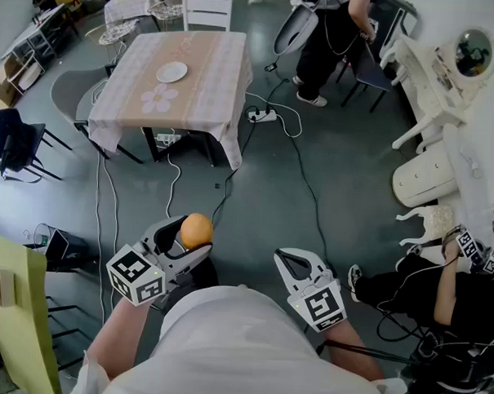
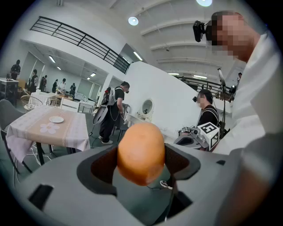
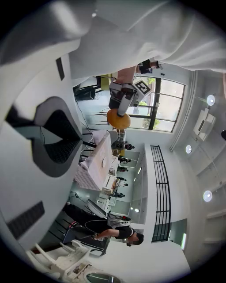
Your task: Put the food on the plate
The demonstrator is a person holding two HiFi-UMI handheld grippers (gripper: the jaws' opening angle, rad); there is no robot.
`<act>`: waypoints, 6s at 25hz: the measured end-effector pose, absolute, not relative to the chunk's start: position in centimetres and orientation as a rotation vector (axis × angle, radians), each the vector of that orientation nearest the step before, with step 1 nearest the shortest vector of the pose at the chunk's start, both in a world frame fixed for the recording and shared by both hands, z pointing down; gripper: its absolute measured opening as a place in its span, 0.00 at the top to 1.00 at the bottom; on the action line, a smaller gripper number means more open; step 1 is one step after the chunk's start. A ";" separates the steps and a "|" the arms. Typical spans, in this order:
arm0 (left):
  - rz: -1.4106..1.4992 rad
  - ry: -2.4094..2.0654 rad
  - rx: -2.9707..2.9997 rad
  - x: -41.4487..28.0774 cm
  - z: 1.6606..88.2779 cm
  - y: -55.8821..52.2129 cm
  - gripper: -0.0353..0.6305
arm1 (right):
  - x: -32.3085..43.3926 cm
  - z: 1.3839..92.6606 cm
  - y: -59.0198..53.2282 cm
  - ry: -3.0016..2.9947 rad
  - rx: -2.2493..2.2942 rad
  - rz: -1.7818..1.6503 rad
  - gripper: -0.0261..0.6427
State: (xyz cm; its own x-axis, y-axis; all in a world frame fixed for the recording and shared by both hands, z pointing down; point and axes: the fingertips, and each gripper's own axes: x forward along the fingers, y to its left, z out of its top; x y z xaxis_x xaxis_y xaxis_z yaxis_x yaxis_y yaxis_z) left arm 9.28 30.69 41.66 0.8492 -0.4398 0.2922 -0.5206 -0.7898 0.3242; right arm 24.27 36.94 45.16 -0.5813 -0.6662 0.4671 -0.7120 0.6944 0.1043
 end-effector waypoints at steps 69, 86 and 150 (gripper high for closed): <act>1.269 -0.924 2.571 -9.3 55.5 -36.2 0.43 | 4.9 44.8 -19.1 -2.519 0.910 0.195 0.80; 1.816 -0.657 2.314 -8.0 68.0 -47.3 0.43 | 12.7 48.4 -28.8 -2.457 0.984 0.411 0.80; 0.256 -0.783 2.757 -14.8 38.0 -7.3 0.93 | -6.5 44.6 -9.0 -2.551 0.737 0.159 0.93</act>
State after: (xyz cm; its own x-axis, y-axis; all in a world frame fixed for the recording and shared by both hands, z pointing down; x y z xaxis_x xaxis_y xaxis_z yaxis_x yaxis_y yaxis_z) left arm -14.82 -7.26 37.98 0.8387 -0.4894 0.2388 -0.5360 -0.8196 0.2026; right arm -6.53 -8.98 44.59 -0.7417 -0.4732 0.4753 -0.5286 0.8486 0.0200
